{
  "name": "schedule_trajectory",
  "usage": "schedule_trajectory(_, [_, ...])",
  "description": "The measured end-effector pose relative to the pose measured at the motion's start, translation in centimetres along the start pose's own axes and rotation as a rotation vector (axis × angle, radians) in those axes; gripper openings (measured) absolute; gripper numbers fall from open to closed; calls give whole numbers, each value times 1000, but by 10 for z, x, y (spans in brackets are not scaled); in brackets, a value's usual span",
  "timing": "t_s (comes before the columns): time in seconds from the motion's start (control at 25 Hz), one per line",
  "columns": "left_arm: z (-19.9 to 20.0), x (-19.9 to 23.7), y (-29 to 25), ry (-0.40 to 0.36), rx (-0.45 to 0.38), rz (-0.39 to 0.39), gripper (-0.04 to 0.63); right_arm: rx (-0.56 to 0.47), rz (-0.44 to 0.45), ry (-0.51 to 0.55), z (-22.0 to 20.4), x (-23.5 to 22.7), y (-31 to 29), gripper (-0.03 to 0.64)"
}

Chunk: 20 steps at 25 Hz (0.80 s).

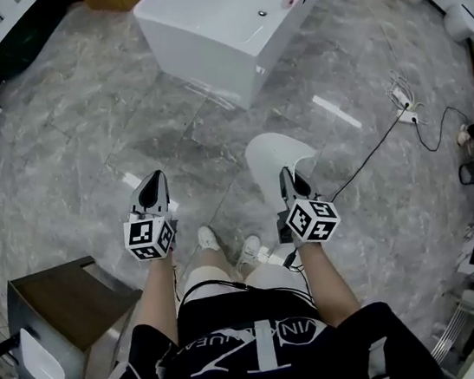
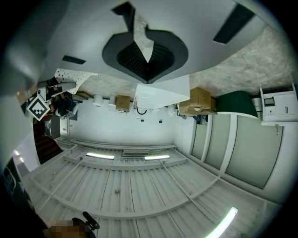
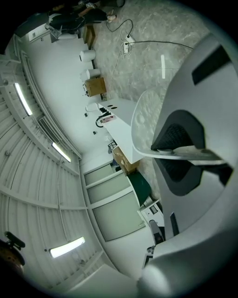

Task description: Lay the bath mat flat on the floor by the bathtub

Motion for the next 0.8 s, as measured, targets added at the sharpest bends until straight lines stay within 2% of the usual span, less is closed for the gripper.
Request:
schedule_trajectory(0.2, [-19,26,-52,8,13,-83,15,-4,-41,-11,-10,10,-45,28])
schedule_trajectory(0.44, [-32,54,-140,8,64,-186,15,-4,-121,-80,-17,20,-93,28])
schedule_trajectory(0.64, [-41,83,-191,-13,74,-260,15,25,-127,-93,-40,44,-151,28])
schedule_trajectory(0.8, [-56,115,-219,-9,88,-263,15,48,-97,-123,-60,74,-212,28])
Point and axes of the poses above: the fingertips, and each gripper's own axes: y backward along the fingers, x to its left, z out of its top, the point moved 4 cm from there along y, backward along the fingers, and after that the axes turned 12 degrees about -x, right-handed, at the moved point
